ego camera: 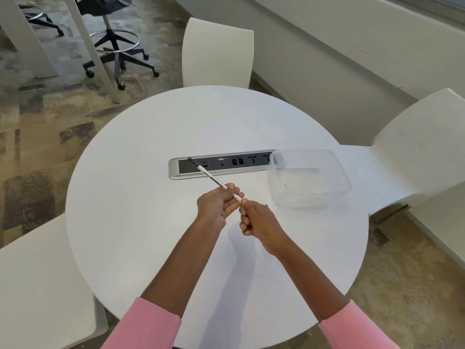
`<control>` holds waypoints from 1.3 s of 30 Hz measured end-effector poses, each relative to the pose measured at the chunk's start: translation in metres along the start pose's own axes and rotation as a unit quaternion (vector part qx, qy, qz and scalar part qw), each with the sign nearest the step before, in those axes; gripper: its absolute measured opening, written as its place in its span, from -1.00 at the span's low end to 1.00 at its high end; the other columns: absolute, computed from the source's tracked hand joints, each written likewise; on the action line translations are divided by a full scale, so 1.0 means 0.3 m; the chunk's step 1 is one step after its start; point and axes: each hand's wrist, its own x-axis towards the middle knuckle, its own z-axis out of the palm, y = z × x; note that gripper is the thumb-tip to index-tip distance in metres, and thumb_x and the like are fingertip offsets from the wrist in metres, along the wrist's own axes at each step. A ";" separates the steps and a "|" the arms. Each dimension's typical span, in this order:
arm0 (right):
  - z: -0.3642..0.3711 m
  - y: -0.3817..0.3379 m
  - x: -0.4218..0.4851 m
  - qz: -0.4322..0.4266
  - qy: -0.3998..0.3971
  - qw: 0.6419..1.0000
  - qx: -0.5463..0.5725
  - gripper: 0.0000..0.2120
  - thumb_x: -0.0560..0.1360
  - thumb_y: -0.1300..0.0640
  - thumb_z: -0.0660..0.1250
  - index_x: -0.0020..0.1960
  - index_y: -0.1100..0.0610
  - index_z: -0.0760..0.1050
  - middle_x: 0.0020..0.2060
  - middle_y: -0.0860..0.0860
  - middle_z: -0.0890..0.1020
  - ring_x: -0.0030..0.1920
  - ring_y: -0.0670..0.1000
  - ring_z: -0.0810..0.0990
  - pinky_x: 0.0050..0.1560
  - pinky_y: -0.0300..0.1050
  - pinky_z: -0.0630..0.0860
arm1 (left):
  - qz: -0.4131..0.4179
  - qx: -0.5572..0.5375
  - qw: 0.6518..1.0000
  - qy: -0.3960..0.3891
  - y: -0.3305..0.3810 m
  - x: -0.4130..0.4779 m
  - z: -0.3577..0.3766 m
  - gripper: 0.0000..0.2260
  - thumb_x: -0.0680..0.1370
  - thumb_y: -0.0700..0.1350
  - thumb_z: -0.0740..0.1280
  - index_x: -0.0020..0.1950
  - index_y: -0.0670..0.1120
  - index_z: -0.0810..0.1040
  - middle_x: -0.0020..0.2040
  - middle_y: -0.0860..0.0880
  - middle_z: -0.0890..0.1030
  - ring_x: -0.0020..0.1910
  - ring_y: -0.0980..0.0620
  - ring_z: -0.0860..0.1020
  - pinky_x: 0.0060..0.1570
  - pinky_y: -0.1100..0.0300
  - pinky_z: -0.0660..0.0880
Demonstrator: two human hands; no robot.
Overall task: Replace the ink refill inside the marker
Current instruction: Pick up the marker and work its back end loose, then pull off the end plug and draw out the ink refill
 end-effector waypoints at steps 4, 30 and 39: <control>-0.019 0.022 -0.029 -0.129 0.073 0.952 -0.268 -0.70 0.61 0.10 0.04 -0.28 0.16 0.29 -0.47 0.06 0.41 -0.53 -0.13 0.39 -0.42 -0.18 0.30 | 0.012 -0.038 0.999 0.037 0.041 0.011 -0.011 -0.80 0.50 -0.40 0.25 -0.31 -0.23 0.47 -0.62 0.00 0.56 -0.60 0.13 0.57 -0.47 0.30 0.58; -0.137 0.258 0.066 -0.044 0.161 0.896 -0.411 -0.76 0.56 0.21 0.12 0.05 0.30 0.52 -0.09 0.19 0.40 -0.07 0.24 0.51 -0.03 0.00 0.47 | -0.070 -0.067 0.995 0.032 -0.005 0.085 -0.113 -0.88 0.52 -0.28 0.29 -0.23 -0.24 0.49 -0.54 -0.03 0.62 -0.52 0.07 0.63 0.04 0.05 0.45; -0.107 0.306 0.116 -0.008 0.182 0.859 -0.479 -0.75 0.58 0.20 0.07 0.01 0.32 0.47 0.00 0.24 0.46 0.03 0.21 0.48 -0.02 0.00 0.46 | -0.096 -0.061 0.993 0.040 -0.042 0.099 -0.132 -0.89 0.51 -0.28 0.30 -0.21 -0.25 0.50 -0.53 -0.05 0.63 -0.52 0.05 0.63 0.04 0.04 0.45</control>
